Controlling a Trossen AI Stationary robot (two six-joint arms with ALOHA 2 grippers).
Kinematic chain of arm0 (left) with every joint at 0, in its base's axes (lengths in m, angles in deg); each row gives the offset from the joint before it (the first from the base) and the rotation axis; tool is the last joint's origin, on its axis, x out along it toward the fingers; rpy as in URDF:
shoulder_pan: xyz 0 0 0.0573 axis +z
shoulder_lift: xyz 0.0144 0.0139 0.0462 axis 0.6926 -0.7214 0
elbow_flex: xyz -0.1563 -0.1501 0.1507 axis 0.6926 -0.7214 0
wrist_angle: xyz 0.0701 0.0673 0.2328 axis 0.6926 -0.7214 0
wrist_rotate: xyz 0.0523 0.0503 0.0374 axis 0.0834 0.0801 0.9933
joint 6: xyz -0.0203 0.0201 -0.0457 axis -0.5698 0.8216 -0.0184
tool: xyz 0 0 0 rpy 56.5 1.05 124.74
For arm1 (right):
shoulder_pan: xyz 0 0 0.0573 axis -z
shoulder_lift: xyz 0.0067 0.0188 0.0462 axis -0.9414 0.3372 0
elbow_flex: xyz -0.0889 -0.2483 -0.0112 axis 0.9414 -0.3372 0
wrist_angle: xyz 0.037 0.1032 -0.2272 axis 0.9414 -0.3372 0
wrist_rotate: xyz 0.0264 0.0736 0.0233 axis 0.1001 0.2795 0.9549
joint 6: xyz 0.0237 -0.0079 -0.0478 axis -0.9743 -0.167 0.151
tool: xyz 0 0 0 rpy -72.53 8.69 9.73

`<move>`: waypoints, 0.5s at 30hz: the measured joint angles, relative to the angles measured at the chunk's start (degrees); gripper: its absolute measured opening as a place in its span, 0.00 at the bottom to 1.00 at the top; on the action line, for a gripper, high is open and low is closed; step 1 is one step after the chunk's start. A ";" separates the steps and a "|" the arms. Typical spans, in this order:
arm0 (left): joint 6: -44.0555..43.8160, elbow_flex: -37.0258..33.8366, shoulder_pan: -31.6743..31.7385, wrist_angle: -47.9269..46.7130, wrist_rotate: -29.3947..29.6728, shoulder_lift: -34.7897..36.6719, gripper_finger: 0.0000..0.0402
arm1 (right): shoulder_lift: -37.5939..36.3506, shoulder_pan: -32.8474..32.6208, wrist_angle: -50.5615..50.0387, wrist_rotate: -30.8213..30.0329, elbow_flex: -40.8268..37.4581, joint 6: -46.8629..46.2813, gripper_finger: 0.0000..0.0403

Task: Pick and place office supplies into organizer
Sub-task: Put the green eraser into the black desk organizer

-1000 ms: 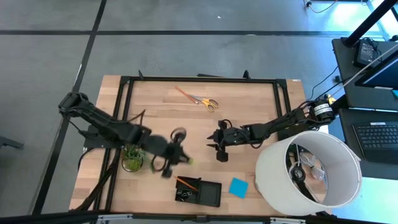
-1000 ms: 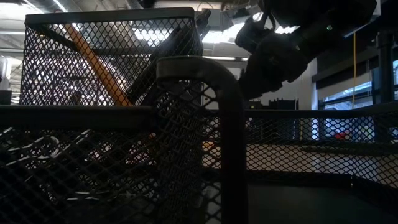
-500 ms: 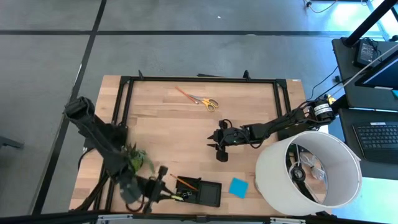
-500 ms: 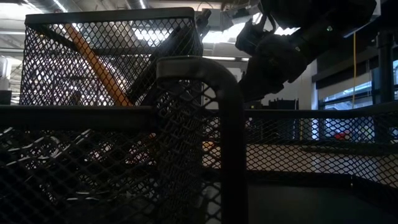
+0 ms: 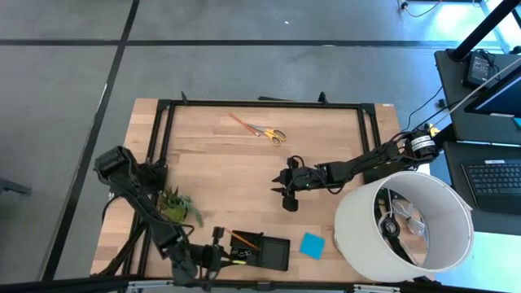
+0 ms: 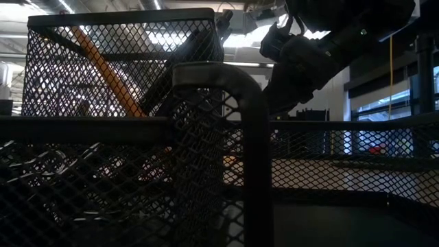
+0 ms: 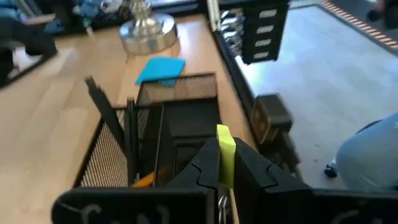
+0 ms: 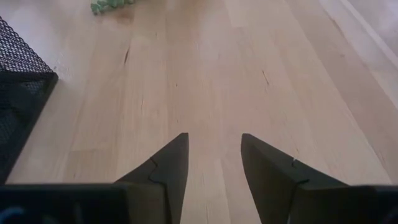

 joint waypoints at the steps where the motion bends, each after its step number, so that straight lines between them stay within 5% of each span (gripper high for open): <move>1: -0.61 0.00 0.22 0.12 0.00 -0.71 0.04 | 0.00 0.00 0.00 0.00 0.00 0.00 0.37; 15: -8.91 0.09 5.13 0.81 -4.07 -6.62 0.04 | 0.00 0.00 -0.77 0.02 -0.02 0.22 0.37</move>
